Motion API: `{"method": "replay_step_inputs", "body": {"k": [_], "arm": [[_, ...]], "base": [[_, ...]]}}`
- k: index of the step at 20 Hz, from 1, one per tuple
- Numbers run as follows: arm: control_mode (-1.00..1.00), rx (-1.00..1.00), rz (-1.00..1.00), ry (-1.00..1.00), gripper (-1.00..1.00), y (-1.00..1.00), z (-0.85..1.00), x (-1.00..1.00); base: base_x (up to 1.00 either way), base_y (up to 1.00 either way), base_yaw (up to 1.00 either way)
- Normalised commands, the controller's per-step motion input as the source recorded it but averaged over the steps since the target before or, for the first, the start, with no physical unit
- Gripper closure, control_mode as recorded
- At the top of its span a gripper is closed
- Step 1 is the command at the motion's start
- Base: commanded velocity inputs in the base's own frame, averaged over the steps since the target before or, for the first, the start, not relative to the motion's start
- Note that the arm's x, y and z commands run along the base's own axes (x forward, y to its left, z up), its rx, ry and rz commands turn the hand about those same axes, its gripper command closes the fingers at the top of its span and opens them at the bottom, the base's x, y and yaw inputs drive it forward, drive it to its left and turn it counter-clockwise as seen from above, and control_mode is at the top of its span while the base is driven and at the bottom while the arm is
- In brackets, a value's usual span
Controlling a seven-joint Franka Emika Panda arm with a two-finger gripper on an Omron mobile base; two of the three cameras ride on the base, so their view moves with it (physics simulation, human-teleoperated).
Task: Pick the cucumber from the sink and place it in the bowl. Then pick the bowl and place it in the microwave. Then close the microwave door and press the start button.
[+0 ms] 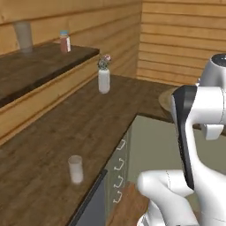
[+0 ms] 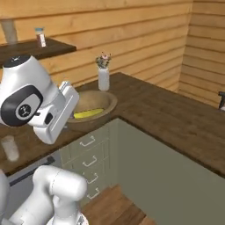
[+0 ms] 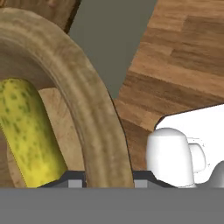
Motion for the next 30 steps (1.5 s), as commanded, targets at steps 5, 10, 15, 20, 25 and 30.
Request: {"method": "replay_step_inputs", "body": {"k": [5, 10, 15, 20, 25, 30], "arm": [[1.0, 0.0, 0.0, 0.0, 1.0, 0.0, 0.0, 0.0], [1.0, 0.0, 0.0, 0.0, 1.0, 0.0, 0.0, 0.0], [1.0, 0.0, 0.0, 0.0, 1.0, 0.0, 0.0, 0.0], [1.0, 0.0, 0.0, 0.0, 1.0, 0.0, 0.0, 0.0], [1.0, 0.0, 0.0, 0.0, 1.0, 0.0, 0.0, 0.0], [1.0, 0.0, 0.0, 0.0, 1.0, 0.0, 0.0, 0.0]], "base": [[0.0, -0.32, -0.93], [0.0, -0.39, -0.91], [0.0, -0.57, -0.84], [0.0, -0.76, -0.77], [0.0, -0.69, -0.77], [0.01, -0.73, -0.74]]}}
